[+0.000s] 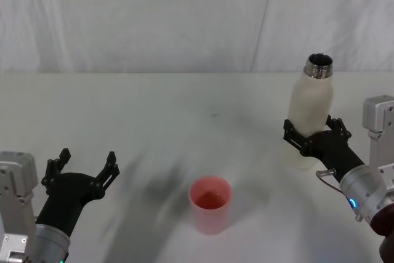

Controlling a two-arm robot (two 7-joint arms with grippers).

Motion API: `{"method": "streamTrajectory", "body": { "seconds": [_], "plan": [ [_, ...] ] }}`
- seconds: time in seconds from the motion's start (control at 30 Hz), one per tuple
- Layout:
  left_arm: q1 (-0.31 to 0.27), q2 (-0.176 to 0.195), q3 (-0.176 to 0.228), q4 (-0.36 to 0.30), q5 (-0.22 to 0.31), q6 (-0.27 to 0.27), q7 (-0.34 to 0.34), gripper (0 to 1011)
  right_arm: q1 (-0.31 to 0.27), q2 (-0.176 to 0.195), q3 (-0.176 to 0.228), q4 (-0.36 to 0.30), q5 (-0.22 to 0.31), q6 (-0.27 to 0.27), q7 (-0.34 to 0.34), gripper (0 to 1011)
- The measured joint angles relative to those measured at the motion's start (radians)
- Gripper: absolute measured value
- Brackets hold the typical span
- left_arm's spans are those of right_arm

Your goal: Grasp the thermos with one hand and pour water into the cup lid.

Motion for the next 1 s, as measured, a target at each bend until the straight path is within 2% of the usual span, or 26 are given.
{"method": "streamTrajectory", "body": {
  "seconds": [1.0],
  "plan": [
    [0.000,0.000,0.000,0.000,0.000,0.000,0.000,1001,0.030,-0.003,0.001,0.036,0.007,-0.005,0.003,1003]
  ]
}}
